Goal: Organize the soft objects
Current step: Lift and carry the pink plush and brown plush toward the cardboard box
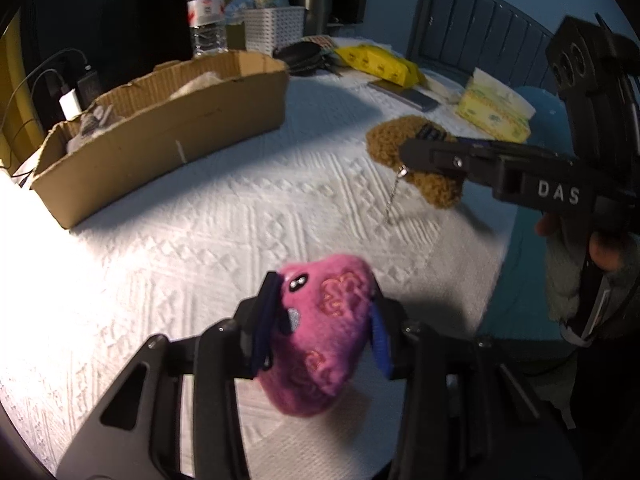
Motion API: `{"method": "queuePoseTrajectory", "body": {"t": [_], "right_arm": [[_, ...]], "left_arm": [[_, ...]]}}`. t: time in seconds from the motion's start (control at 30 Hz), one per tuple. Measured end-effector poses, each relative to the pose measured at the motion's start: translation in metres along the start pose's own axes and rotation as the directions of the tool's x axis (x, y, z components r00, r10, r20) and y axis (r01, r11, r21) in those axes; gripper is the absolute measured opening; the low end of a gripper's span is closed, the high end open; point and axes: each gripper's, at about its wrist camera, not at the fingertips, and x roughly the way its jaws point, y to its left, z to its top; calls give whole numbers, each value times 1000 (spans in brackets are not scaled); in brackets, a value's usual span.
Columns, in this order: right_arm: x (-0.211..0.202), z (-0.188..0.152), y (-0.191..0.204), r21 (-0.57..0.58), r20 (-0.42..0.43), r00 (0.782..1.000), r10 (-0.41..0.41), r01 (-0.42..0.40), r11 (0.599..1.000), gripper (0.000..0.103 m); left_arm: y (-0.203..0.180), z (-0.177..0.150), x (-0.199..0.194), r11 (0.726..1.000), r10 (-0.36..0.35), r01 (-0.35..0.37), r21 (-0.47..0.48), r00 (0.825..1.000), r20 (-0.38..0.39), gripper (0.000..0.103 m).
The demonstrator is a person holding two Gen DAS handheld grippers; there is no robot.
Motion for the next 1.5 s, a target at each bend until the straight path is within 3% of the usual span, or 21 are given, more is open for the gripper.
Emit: {"method": "queuePoseTrajectory", "body": {"t": [0.6,1.5], "right_arm": [[11,38,41,-92,8,1000,11,-10,996,43],[21,111,66,-154,90,996,12,2,988,43]], "left_arm": [[63,16,-36,993,15,-3,-115,994,108,42],[117,87,-66,992,76,-46,-115,957,281,42]]}}
